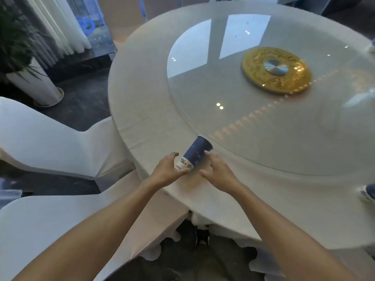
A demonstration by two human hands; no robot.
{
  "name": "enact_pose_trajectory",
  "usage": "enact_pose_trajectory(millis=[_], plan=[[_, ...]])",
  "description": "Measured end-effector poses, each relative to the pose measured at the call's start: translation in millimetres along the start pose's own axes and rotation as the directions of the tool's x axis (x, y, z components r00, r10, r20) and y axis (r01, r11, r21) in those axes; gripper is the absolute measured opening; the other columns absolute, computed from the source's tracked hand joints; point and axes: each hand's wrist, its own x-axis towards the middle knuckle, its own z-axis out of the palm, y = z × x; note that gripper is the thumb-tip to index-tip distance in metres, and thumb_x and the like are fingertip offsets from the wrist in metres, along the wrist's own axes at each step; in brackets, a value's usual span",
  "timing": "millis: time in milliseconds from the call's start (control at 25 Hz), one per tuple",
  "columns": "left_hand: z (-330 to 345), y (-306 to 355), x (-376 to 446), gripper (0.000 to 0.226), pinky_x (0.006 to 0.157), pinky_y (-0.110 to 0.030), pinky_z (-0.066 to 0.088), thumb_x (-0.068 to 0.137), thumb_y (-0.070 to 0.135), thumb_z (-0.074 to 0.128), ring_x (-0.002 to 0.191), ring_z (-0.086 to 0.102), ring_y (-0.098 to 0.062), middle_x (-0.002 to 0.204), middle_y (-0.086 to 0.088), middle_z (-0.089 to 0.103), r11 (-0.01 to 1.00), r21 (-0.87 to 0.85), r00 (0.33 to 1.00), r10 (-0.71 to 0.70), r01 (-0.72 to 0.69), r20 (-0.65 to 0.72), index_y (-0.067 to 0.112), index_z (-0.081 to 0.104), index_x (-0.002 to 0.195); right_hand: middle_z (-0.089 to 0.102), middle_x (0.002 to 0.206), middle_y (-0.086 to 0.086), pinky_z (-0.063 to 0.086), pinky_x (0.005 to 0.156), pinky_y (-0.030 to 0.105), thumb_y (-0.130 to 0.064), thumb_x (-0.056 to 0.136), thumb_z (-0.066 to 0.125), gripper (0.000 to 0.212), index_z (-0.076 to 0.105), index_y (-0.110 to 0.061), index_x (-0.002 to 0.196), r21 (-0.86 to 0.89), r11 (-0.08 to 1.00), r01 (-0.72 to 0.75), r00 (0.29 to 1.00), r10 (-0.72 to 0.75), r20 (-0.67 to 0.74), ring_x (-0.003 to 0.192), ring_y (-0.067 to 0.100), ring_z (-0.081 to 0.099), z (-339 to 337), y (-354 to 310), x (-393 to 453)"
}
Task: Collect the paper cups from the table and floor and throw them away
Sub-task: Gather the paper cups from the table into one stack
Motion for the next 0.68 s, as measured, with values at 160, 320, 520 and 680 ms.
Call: enact_pose_trajectory(millis=[160,320,520,680], plan=[[15.6,9.2,42.2,0.098,0.103,-0.031,0.04,0.079,0.043,0.084,0.14,0.048,-0.029,0.155,-0.014,0.047,0.995,-0.015,0.994,-0.103,0.103,0.047,0.011,0.035,0.158,0.038,0.155,0.001,0.043,0.097,0.029,-0.025,0.094,0.067,0.075,0.029,-0.021,0.159,-0.05,0.999,0.015,0.999,-0.017,-0.042,0.134,0.02,0.049,-14.1,11.7,59.1],[32.6,10.6,72.1,0.098,0.102,-0.035,0.048,0.077,0.042,0.087,0.133,0.054,-0.029,0.15,-0.013,0.05,0.987,-0.016,0.985,-0.156,0.157,0.075,0.013,0.036,0.156,0.044,0.147,0.003,0.053,0.096,0.04,-0.021,0.092,0.067,0.07,0.034,-0.019,0.154,-0.056,0.998,-0.019,1.0,0.018,-0.009,0.122,0.023,0.057,-19.4,28.4,100.0],[48.3,5.2,79.0,0.075,0.085,-0.042,0.059,0.074,0.037,0.088,0.1,0.067,-0.024,0.122,-0.008,0.063,0.988,0.005,0.983,-0.157,0.157,0.093,0.018,0.05,0.136,0.065,0.118,0.008,0.054,0.091,0.05,-0.016,0.093,0.063,0.03,0.06,-0.012,0.123,-0.078,0.995,-0.057,0.998,0.058,0.016,0.105,0.027,0.063,-15.5,39.3,114.9],[48.8,8.5,64.5,0.073,0.076,-0.043,0.064,0.065,0.039,0.089,0.092,0.071,-0.023,0.115,-0.005,0.063,0.987,-0.079,0.985,-0.131,0.141,0.115,0.021,0.053,0.126,0.065,0.097,0.004,0.054,0.078,0.045,-0.018,0.094,0.062,0.003,0.062,-0.015,0.095,-0.089,0.995,-0.052,0.998,0.054,0.024,0.089,0.025,0.061,-26.0,33.6,93.5]])
